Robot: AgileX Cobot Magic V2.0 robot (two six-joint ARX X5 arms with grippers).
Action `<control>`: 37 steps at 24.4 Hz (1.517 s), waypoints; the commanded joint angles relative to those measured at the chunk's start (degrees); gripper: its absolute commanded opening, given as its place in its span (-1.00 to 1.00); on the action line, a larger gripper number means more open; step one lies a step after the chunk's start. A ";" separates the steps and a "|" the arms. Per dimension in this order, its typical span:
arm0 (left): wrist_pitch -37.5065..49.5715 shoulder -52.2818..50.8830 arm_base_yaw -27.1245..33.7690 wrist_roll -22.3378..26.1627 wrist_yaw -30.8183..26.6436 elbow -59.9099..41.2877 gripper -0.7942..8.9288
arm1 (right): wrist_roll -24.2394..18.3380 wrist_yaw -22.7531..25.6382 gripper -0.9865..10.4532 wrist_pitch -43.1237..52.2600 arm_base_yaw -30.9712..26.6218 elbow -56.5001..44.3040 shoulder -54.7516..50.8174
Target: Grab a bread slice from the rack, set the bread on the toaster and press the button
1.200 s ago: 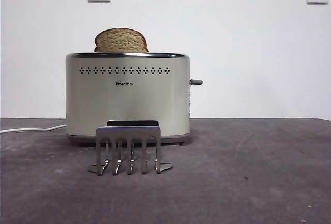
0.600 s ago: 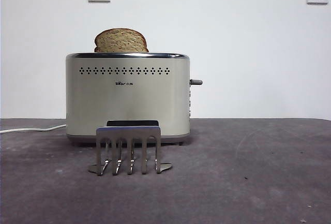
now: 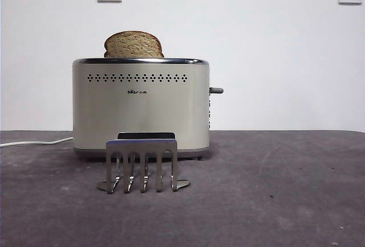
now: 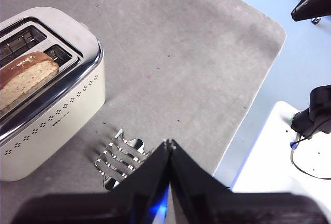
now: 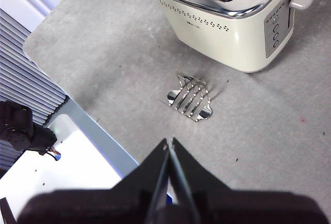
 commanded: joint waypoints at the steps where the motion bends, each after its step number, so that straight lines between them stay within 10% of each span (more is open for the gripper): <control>1: -1.57 -0.07 -0.07 -0.11 0.07 -0.22 -0.84 | -0.24 0.02 -0.83 0.09 0.02 -0.35 0.00; 11: -1.53 -0.07 -0.07 0.20 -0.09 -0.22 -0.84 | -0.24 0.20 -0.83 0.09 0.02 -0.35 0.00; 21: 0.83 -2.12 2.16 3.93 -12.63 -0.22 -0.84 | -0.24 0.20 -0.83 0.09 0.02 -0.35 0.00; 37: 29.00 -25.31 20.37 5.75 -11.93 -11.47 -0.84 | -0.24 0.20 -0.83 0.09 0.02 -0.35 0.00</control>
